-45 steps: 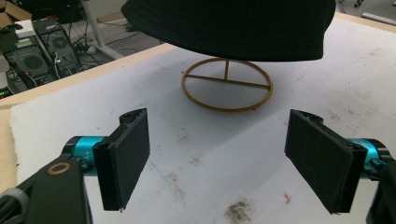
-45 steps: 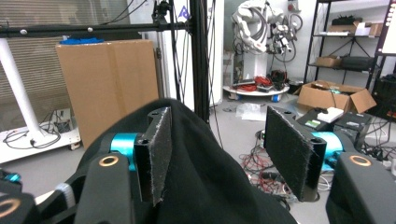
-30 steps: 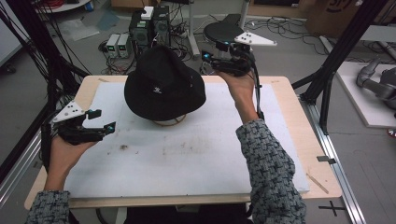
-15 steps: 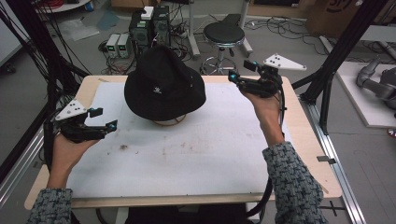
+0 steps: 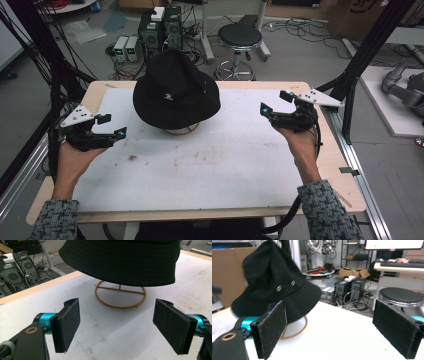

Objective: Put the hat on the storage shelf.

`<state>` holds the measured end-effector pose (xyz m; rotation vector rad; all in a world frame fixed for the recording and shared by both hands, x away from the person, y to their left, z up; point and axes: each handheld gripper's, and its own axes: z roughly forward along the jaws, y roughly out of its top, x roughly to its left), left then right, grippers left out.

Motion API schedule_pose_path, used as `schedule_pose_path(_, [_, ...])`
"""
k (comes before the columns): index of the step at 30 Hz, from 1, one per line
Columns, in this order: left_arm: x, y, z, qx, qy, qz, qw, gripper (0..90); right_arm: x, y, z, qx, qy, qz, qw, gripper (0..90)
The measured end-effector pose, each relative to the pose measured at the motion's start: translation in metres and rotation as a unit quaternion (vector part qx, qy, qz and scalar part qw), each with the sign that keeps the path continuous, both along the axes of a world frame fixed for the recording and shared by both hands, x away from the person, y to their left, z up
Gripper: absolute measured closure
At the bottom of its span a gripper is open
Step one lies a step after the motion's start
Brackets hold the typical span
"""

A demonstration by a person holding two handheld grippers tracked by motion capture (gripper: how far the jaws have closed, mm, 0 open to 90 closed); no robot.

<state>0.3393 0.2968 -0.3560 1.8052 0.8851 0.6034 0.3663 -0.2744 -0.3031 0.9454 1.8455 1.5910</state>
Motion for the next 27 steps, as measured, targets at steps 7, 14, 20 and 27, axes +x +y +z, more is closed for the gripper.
schedule_pose_path(7, [0.0, -0.003, 0.0, 0.007, -0.001, 0.002, 1.0, 22.1, -0.03, -0.014, -0.026, -0.002, -0.009, -0.002, 1.0, 11.6])
schedule_pose_path(14, [-0.001, -0.002, 0.001, 0.005, -0.002, 0.006, 1.0, 22.1, -0.048, -0.026, -0.054, 0.003, 0.006, -0.014, 0.9999, 11.6])
schedule_pose_path(20, [-0.001, -0.002, -0.001, 0.007, -0.001, 0.007, 1.0, 22.1, -0.05, -0.028, -0.058, 0.008, 0.009, -0.016, 0.9998, 11.5])
schedule_pose_path(27, [-0.002, -0.001, 0.0, 0.006, -0.002, 0.007, 1.0, 22.1, -0.051, -0.026, -0.059, 0.0, 0.009, -0.015, 0.9998, 11.5])
